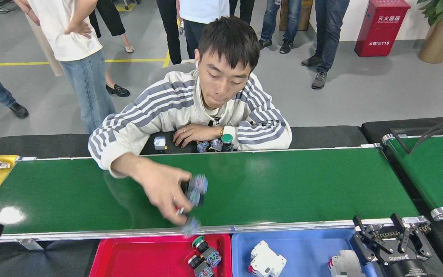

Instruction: Pick switch part from conveyor to tray

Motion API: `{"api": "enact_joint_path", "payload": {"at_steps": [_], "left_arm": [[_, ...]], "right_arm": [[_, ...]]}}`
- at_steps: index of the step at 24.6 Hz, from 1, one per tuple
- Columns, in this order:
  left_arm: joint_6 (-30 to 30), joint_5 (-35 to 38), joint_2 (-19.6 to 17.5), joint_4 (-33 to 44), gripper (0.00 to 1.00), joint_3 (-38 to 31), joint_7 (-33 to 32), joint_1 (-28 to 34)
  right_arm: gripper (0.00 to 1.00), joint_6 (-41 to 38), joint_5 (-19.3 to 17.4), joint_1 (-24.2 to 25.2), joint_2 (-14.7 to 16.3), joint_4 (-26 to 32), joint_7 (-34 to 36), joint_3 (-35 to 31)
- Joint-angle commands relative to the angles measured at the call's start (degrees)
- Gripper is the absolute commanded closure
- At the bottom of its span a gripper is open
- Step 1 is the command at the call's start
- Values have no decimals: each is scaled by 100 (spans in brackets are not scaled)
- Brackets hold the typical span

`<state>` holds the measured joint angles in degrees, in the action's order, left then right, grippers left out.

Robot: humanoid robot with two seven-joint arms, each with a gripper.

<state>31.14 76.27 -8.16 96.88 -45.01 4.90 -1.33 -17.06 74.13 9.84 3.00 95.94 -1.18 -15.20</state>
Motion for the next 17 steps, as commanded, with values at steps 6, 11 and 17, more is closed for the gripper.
{"api": "enact_joint_path", "payload": {"at_steps": [6,11,17], "left_arm": [[-38,-86,-388,76,0,-280,46,-737],[-73,-938,-511,94,0,-517,143,-1133],[-91,-1158,-757,322,0,-482,143,-1168]], "right_arm": [[0,-157,-12,-35,52,83,48,52],[0,-236,-12,-26,34,101,48,44],[0,-245,-12,18,8,101,48,44]]}}
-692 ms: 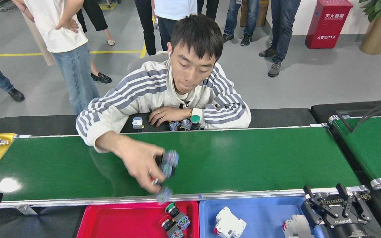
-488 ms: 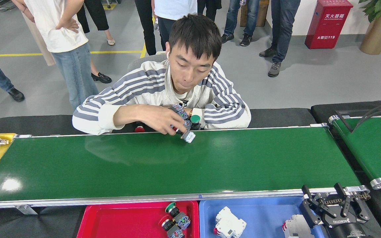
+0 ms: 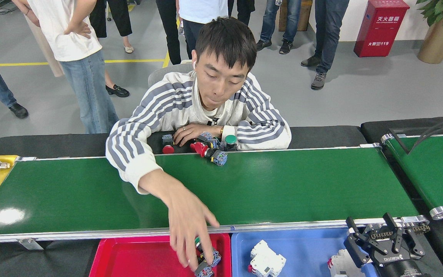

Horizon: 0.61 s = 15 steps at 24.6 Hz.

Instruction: Pick switch part from conveyor to tray

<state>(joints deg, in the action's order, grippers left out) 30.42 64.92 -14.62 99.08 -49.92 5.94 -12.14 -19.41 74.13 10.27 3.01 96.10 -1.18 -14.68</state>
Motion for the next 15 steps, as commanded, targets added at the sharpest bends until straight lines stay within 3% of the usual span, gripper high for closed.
{"api": "enact_joint_path", "payload": {"at_steps": [1,9,15], "left_arm": [[-27,-23,-182,111,0,8,39,-105],[-238,-15,-1034,6,0,-9,39,-245],[-247,-23,-1201,-12,0,61,39,-280]], "right_arm": [[0,-2,-12,-26,7,84,48,-8],[0,16,-12,-61,-11,84,39,-8],[0,25,-21,-34,24,76,48,-26]]}}
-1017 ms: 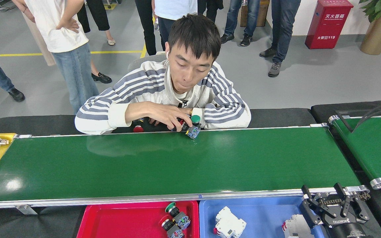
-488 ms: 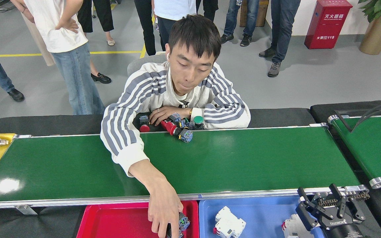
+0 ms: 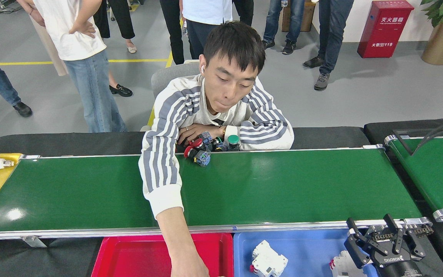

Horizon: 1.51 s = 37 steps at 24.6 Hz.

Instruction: Pick switch part from conveyor to tray

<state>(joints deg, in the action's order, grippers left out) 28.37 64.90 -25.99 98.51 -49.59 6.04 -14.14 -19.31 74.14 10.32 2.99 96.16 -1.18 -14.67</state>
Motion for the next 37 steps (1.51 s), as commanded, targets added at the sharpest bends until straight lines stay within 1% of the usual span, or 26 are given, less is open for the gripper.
{"api": "enact_joint_path", "payload": {"at_steps": [1,5,9,13,17,19,21,26,30,31,37], "left_arm": [[-51,-21,-38,72,0,29,29,-89],[-16,-21,112,125,0,20,29,-80],[-51,-12,76,81,0,37,29,-89],[-139,-21,129,257,0,46,29,-89],[-104,-3,112,-16,0,20,29,-10],[-86,-3,120,-60,0,37,29,52],[-113,-12,112,-86,0,46,29,43],[-148,-21,261,125,0,55,29,25],[-86,-12,252,-51,0,46,29,61],[-86,-12,199,-69,0,37,29,61],[-165,-12,182,-16,0,37,29,-1]], "right_arm": [[0,15,-22,-48,26,70,48,-36],[0,15,-22,-21,44,88,48,-44],[0,6,-22,-30,52,123,48,-53],[0,6,-22,-21,52,149,48,-88],[0,-20,-22,23,88,149,57,-115],[0,-11,-22,58,158,149,66,-123],[0,-11,-22,58,158,140,66,-150],[0,-29,-22,67,158,140,83,-150],[0,-11,-22,58,149,140,74,-150],[0,-11,-22,58,149,140,74,-150],[0,-29,-22,58,158,149,83,-150]]}}
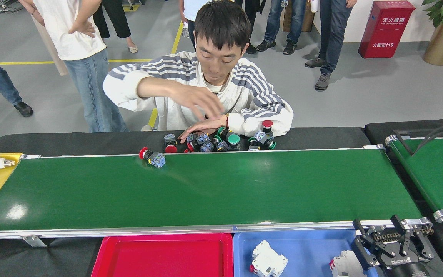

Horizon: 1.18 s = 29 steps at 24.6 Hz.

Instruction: Pick switch part from conveyor to tray

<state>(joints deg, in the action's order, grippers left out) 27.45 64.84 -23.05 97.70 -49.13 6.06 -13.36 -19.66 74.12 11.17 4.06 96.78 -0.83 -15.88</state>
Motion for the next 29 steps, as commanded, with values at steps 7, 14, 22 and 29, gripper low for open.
{"api": "enact_joint_path", "payload": {"at_steps": [7,14,22,29], "left_arm": [[-3,-7,-24,12,0,-62,36,-8],[41,2,161,21,0,0,27,431],[111,46,170,-75,0,422,27,756],[111,29,231,-23,0,659,18,1117]], "right_arm": [[0,32,-21,-18,34,87,39,-38],[0,41,-21,-18,51,51,39,-46],[0,32,-30,-18,69,-63,48,-46],[0,32,-30,-18,113,-80,48,-82]]}}
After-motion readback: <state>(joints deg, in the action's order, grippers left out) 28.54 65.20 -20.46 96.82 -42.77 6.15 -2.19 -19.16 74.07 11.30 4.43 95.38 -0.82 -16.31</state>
